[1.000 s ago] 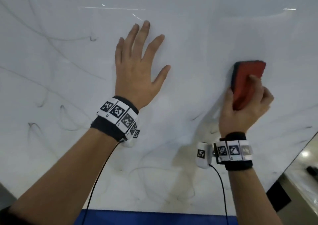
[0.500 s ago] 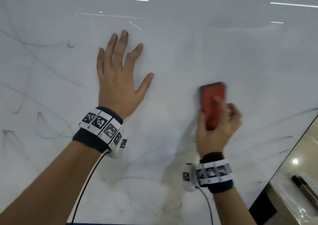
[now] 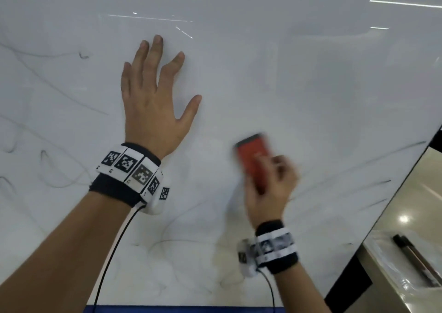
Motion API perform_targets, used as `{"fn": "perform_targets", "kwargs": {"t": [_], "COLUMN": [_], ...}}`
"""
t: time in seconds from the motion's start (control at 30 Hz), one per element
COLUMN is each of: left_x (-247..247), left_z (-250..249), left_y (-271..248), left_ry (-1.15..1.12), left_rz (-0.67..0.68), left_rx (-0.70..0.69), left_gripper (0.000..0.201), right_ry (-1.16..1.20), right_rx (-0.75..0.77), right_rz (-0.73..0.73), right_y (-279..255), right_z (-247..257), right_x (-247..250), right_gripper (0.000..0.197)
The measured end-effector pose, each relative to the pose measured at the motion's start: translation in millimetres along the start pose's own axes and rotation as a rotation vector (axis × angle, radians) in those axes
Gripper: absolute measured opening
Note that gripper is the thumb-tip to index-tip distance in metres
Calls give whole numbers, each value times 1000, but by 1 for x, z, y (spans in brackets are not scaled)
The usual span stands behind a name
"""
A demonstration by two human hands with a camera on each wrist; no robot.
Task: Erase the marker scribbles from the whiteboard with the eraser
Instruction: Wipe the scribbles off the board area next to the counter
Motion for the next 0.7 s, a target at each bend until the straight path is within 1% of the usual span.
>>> {"fn": "perform_targets", "kwargs": {"t": [0.07,0.1,0.13,0.17,0.2,0.23,0.3,0.33,0.37,0.4,0.43,0.47,0.5,0.57,0.6,0.63,0.67,0.7], "left_x": [2,3,4,4,4,1,-9,-16,-22,-28,-32,-36,-38,-41,-41,-42,-42,-41], "left_z": [-13,-20,-29,-38,-47,-56,-74,-82,-87,-91,-93,-94,-93,-91,-89,-87,-85,-84], "left_y": [1,1,1,1,0,-2,-9,-13,-16,-19,-20,-20,-19,-18,-18,-19,-20,-20], "left_ry": [52,63,54,36,22,19,28,33,40,49,56,61,67,77,79,82,87,94], "left_rz": [24,45,63,74,89,114,181,211,228,229,218,202,187,174,170,166,160,154], "left_rx": [54,84,99,88,48,-13,-131,-160,-165,-157,-146,-138,-133,-127,-129,-135,-140,-144], "left_gripper": [63,64,63,63,62,62,68,71,73,75,75,74,73,72,72,72,72,71], "right_ry": [-115,-158,-174,-165,-133,-121,-94,-56,-30,-33,-42,-54,-67,-143,-181,-194,-170,-128], "right_rx": [315,397,401,335,211,68,-196,-303,-381,-420,-394,-297,-145,199,283,281,210,104], "right_rz": [281,351,353,301,226,118,-94,-179,-236,-260,-236,-166,-50,235,302,305,255,190], "right_y": [-47,-57,-54,-42,-28,-14,16,24,26,24,17,5,-11,-50,-62,-64,-57,-49], "right_z": [2,-5,-15,-27,-39,-55,-86,-97,-101,-98,-87,-73,-54,-19,-15,-19,-29,-41], "right_x": [-11,-8,0,12,27,43,75,84,86,80,69,53,35,8,4,6,15,25], "right_gripper": [52,54,54,52,48,46,49,52,55,55,53,50,47,44,46,48,51,52]}}
Point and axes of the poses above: each hand's wrist, its own y-axis towards the middle knuckle, its own x-axis out of the back of the hand, z = x × y, the point moved 1 cm from there along y, towards the middle knuckle, and after that the axes turned 2 degrees about -x, right-handed, at the moved point
